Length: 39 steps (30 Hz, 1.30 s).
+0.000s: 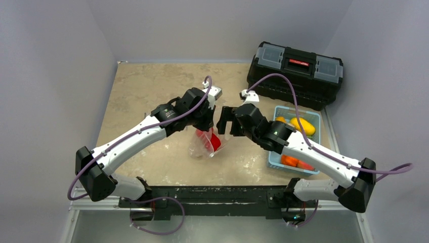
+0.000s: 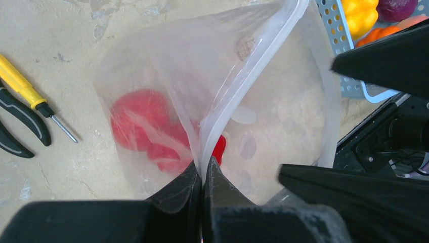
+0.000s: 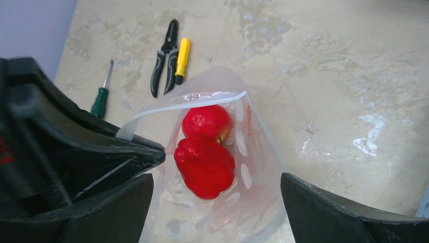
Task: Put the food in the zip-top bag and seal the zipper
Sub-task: Place the fake vegetable in the zipper food storage bag, then adjust the fake vegetable in the bin.
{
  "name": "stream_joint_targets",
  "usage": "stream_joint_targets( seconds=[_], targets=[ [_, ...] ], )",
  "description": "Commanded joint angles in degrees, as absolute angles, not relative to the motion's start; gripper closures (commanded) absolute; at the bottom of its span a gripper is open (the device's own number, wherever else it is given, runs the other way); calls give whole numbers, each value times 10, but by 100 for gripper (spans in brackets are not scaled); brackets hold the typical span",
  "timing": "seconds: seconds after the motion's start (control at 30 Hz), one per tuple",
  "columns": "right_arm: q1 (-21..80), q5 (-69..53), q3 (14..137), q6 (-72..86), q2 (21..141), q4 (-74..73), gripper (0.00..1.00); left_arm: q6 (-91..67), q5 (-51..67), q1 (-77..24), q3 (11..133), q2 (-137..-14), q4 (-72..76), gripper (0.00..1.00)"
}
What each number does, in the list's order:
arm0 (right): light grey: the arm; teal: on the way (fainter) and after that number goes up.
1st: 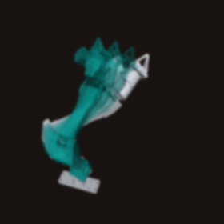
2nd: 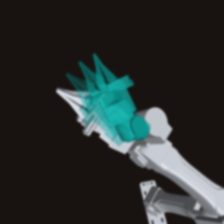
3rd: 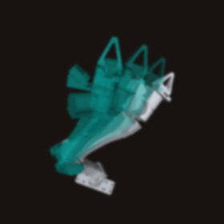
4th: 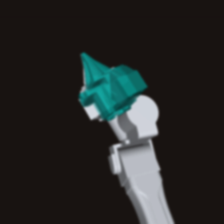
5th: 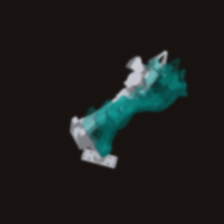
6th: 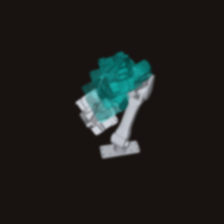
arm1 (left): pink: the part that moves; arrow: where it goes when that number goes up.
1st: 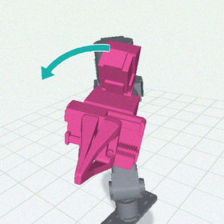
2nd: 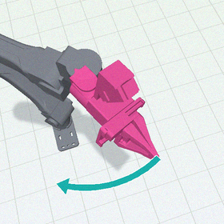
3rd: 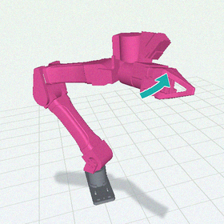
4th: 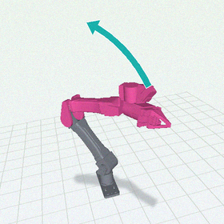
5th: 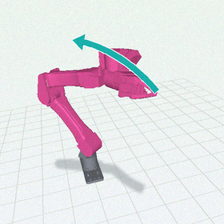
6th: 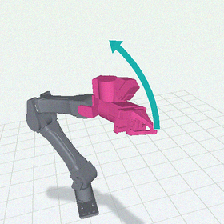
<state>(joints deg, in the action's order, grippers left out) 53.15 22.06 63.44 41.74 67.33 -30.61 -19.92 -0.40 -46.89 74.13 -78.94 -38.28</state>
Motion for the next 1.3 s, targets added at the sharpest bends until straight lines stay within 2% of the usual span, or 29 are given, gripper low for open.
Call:
stream_joint_targets(
  seconds=[0.0,0.1,0.2,0.3,0.53,0.8,1.27],
  targets=[
    [531,281,687,390,614,-354,2,-193,2,-468,746,-781,-363,100],
    [530,351,674,406,560,-384,2,-193,4,-469,747,-783,-364,100],
    [526,468,658,493,518,-466,1,-193,3,-469,747,-784,-364,100],
    [484,506,623,552,488,-514,1,-194,3,-468,747,-782,-364,100],
    [207,272,522,446,454,-429,1,-196,7,-469,745,-782,-364,100],
    [-4,44,458,399,531,-406,1,-194,3,-468,745,-775,-364,100],
    [-36,-17,420,476,592,-392,1,-196,7,-468,744,-775,-364,100]
  ],
)
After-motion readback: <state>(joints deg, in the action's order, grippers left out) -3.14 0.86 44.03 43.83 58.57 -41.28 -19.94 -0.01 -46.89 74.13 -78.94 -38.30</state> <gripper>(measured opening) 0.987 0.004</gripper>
